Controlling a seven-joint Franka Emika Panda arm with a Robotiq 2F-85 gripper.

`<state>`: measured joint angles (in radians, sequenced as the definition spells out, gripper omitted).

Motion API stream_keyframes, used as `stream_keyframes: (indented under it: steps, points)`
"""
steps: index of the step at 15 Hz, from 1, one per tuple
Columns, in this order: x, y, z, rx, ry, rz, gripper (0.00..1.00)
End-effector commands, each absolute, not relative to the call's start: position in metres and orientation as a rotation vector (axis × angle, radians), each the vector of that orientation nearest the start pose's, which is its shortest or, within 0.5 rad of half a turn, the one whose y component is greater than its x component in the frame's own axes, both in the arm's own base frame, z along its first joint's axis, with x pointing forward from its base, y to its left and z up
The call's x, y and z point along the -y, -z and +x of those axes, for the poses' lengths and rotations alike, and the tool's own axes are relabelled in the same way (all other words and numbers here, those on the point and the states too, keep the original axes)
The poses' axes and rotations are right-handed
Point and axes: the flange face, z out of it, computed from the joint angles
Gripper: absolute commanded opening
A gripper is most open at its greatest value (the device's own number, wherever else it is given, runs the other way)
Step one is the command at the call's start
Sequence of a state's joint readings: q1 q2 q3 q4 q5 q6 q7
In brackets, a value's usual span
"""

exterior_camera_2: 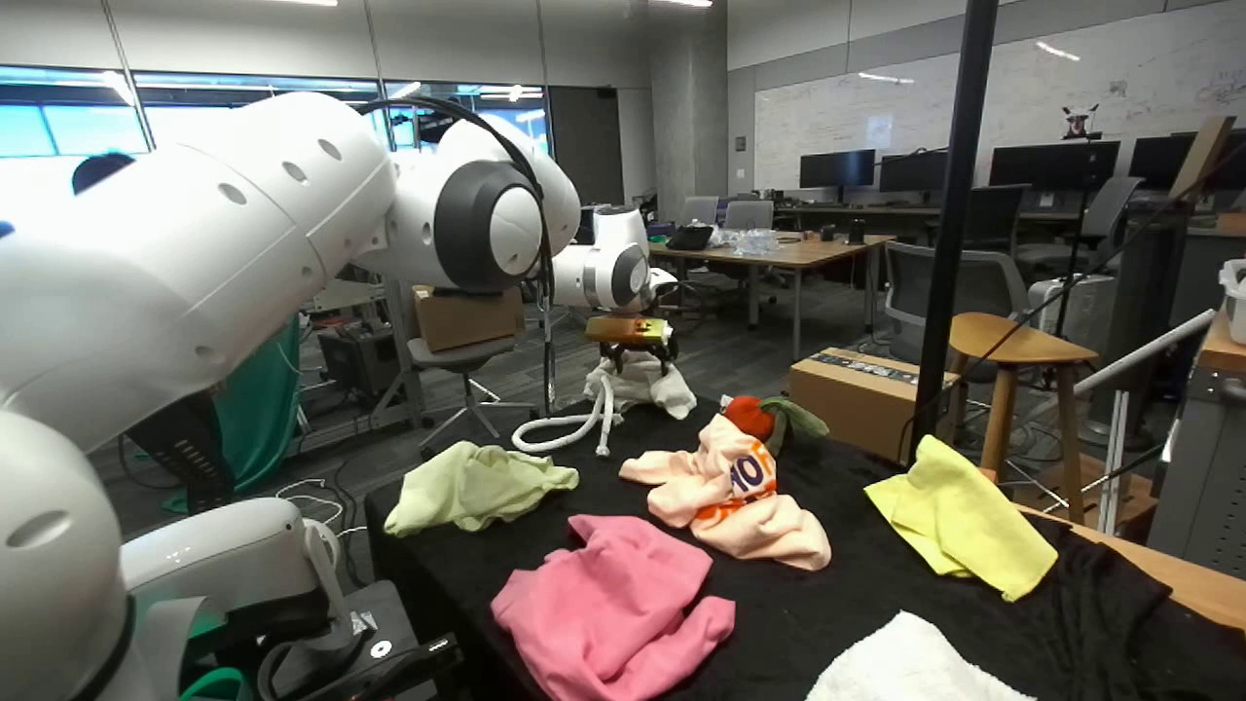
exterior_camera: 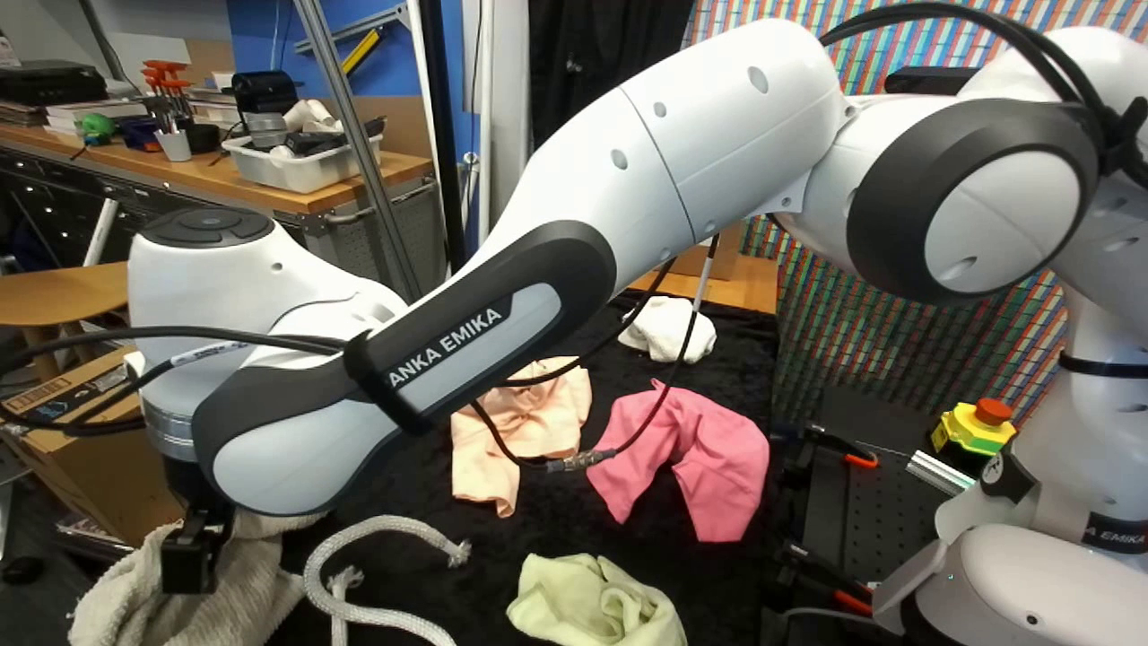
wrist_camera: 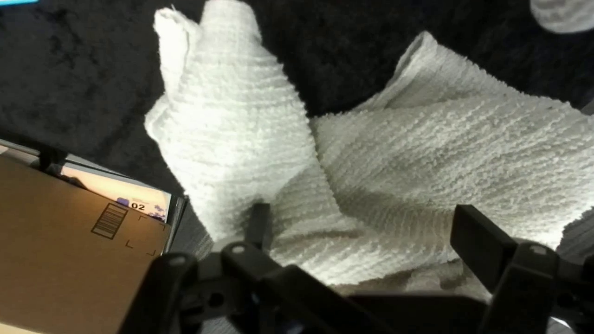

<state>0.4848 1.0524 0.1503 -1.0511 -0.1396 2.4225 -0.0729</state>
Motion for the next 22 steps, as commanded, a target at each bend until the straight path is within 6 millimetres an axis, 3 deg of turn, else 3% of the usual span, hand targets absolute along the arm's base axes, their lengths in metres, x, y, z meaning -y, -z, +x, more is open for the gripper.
stream_keyframes:
  steps: [1, 2, 3, 10, 12, 15, 17, 22]
  points:
    - [-0.444, -0.215, 0.685, 1.026, 0.513, -2.824, 1.00]
    - [-0.443, -0.212, 0.686, 1.030, 0.512, -2.823, 1.00]
    - [-0.443, -0.209, 0.687, 1.025, 0.513, -2.825, 0.82]
    - [-0.436, -0.208, 0.691, 1.012, 0.494, -2.839, 0.22]
    - [-0.434, -0.214, 0.690, 1.020, 0.443, -2.825, 0.09]
    - [-0.431, -0.218, 0.686, 1.031, 0.358, -2.825, 0.03]
    - [-0.427, -0.221, 0.684, 1.036, 0.314, -2.848, 0.09]
    - [-0.416, -0.246, 0.682, 1.022, 0.257, -2.898, 0.07]
